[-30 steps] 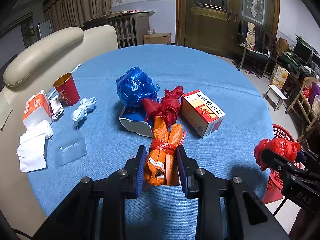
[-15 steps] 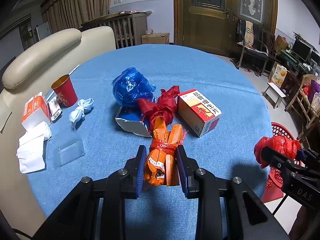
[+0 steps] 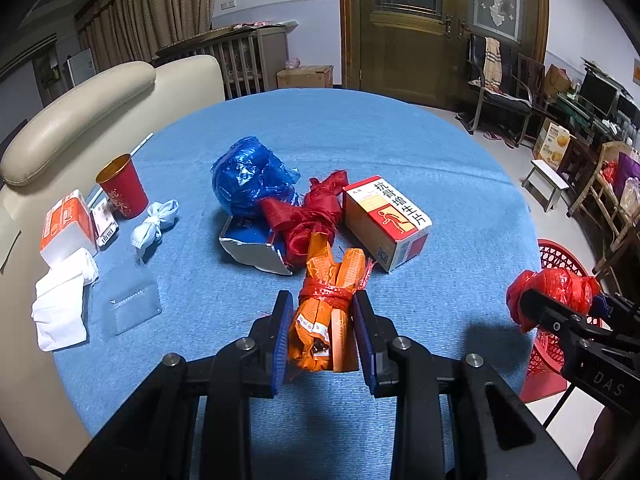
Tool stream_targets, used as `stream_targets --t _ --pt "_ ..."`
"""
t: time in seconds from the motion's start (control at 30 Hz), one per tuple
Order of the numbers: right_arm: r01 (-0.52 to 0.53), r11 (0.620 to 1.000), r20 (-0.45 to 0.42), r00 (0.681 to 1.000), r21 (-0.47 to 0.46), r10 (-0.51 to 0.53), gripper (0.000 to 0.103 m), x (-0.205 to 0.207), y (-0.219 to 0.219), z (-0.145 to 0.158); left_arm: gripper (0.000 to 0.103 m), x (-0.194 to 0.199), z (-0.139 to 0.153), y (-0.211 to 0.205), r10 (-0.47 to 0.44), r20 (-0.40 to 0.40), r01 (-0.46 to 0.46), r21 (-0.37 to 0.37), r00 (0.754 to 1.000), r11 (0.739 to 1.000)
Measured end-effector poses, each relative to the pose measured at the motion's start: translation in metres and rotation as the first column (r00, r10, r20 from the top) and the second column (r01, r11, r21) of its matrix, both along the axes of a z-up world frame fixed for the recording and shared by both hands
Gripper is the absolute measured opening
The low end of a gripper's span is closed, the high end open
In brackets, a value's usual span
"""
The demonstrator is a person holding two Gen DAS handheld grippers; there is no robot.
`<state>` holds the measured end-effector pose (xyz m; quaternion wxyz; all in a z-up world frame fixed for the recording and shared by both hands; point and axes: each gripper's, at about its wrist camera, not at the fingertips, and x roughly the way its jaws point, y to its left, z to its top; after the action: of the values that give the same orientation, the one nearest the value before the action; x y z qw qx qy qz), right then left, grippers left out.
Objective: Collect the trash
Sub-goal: 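Hold the orange wrapper and red mesh bag and turn toward the wastebasket, then open both grippers over the red wastebasket to drop the wrapper and mesh bag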
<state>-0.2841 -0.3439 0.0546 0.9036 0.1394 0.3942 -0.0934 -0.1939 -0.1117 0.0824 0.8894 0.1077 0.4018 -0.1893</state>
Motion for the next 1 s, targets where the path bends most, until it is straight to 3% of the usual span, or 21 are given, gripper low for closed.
stream_targets --t 0.43,1.0 --pt "0.034 0.999 -0.001 0.999 0.016 -0.034 0.067 -0.006 -0.015 -0.004 0.032 -0.004 0.000 -0.019 -0.038 0.005 0.038 0.021 0.999 0.999" --pt "0.163 0.986 -0.013 0.987 0.043 -0.162 0.067 -0.035 -0.073 -0.013 0.032 -0.013 0.000 -0.051 -0.105 0.008 0.104 0.049 0.994 0.993"
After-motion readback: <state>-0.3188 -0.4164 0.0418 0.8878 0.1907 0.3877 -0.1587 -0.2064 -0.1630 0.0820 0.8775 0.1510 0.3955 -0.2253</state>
